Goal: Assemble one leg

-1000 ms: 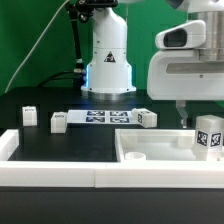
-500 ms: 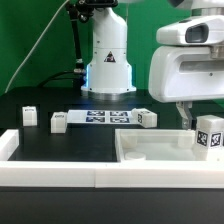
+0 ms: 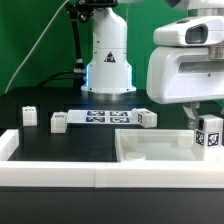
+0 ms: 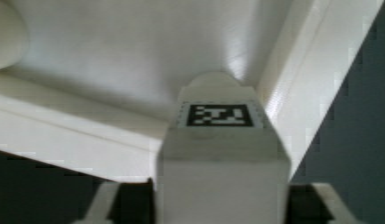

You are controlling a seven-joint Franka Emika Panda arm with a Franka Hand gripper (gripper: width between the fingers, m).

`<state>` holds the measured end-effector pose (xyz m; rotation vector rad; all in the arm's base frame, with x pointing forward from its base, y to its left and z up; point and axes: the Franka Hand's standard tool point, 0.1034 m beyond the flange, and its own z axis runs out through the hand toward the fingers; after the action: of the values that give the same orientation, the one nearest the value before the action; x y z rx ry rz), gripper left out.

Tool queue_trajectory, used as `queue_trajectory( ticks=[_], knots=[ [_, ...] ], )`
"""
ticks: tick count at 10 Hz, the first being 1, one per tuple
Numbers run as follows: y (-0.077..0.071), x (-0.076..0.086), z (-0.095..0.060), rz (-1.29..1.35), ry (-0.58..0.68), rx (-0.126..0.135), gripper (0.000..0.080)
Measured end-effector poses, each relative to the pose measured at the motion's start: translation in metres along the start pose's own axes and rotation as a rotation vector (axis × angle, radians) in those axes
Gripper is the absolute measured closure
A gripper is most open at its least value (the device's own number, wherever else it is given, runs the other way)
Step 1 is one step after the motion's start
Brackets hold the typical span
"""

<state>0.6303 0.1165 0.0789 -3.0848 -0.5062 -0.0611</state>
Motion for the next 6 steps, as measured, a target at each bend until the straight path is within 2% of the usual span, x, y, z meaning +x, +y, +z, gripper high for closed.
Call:
queue_trajectory(
  ticks=[1, 2, 6],
  knots=[
    [-0.0002, -0.0001, 0.0005, 0.043, 0.0, 0.005, 0.0505],
    [0.0001, -0.0001, 0.0006, 0.194, 0.001, 0.018, 0.0505],
    [0.001, 0.0003, 0.0007, 0.712, -0.003, 0.029, 0.0506]
  ],
)
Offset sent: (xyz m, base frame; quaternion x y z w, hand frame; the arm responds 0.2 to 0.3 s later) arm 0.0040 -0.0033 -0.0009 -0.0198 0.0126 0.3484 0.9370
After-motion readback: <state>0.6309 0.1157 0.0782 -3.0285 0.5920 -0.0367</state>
